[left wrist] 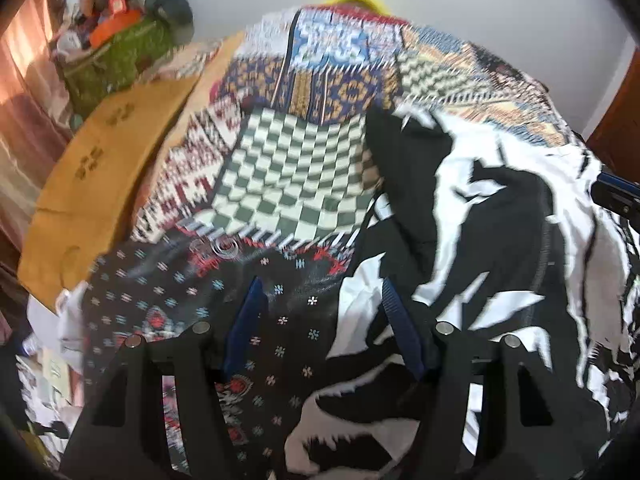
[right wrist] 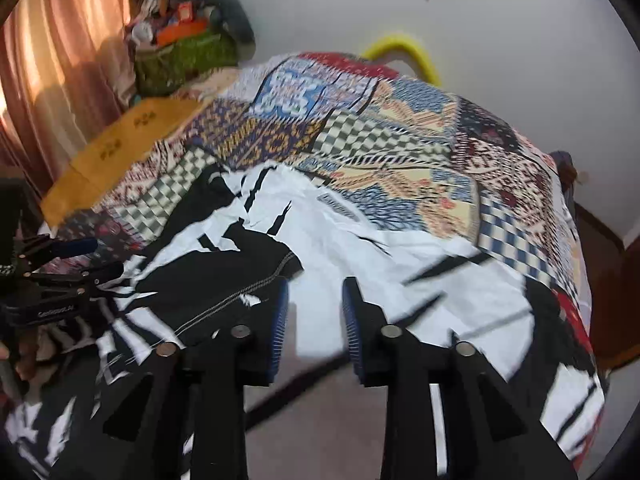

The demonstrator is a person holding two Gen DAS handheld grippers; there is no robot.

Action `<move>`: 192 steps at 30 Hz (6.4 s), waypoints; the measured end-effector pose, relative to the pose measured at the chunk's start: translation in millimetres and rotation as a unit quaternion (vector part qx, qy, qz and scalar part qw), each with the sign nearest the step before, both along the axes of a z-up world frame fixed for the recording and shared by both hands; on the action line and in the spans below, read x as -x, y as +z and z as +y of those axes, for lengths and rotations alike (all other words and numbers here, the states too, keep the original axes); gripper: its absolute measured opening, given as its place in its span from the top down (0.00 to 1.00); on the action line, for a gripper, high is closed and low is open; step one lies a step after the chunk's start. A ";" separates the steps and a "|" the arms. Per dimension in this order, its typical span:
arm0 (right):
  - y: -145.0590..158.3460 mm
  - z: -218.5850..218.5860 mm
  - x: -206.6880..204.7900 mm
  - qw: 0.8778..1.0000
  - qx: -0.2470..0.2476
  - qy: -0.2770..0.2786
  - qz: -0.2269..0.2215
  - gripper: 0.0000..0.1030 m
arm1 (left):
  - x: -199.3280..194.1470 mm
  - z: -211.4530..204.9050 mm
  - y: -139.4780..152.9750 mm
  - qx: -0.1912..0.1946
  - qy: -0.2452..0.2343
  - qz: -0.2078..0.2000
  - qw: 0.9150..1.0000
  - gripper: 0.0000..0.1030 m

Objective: Fold small clothes

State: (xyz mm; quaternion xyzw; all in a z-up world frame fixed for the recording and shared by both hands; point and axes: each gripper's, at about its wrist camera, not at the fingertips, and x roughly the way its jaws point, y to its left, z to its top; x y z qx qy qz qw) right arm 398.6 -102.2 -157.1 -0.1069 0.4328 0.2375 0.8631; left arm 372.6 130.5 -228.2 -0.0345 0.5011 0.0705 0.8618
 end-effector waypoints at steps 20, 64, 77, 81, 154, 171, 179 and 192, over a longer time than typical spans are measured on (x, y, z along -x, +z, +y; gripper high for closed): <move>54.4 -174.1 69.4 0.989 -0.065 -0.126 -0.036 0.55 | -2.7 -145.0 77.3 -0.013 -0.118 -0.065 0.991 0.27; 39.3 -128.6 3.0 0.990 -0.123 -0.065 -0.024 0.97 | -22.6 -151.6 37.0 0.020 -0.132 -0.038 0.990 0.27; -43.1 -62.2 -9.1 0.993 -0.067 -0.025 0.090 0.89 | -14.8 -117.7 26.9 0.025 -0.107 -0.025 0.994 0.27; -31.3 -68.3 -4.7 0.992 -0.073 -0.016 0.097 0.71 | -19.6 -119.8 28.2 0.039 -0.105 -0.022 0.993 0.27; -27.1 -167.4 149.4 0.986 -0.073 -0.091 0.123 0.42 | 116.9 -1.6 28.6 -0.021 -0.038 0.041 0.998 0.07; -38.3 -162.8 133.0 0.988 -0.077 -0.084 0.108 0.94 | 105.6 -5.0 -17.0 0.014 -0.030 0.078 0.996 0.94; -38.2 -172.4 104.1 0.983 -0.081 -0.116 0.114 0.93 | 63.9 -4.9 -14.6 0.032 -0.019 0.082 0.996 0.93; -17.9 -202.0 153.1 0.980 -0.086 -0.134 0.123 0.61 | 130.8 17.2 1.7 0.012 -0.024 0.070 0.997 0.45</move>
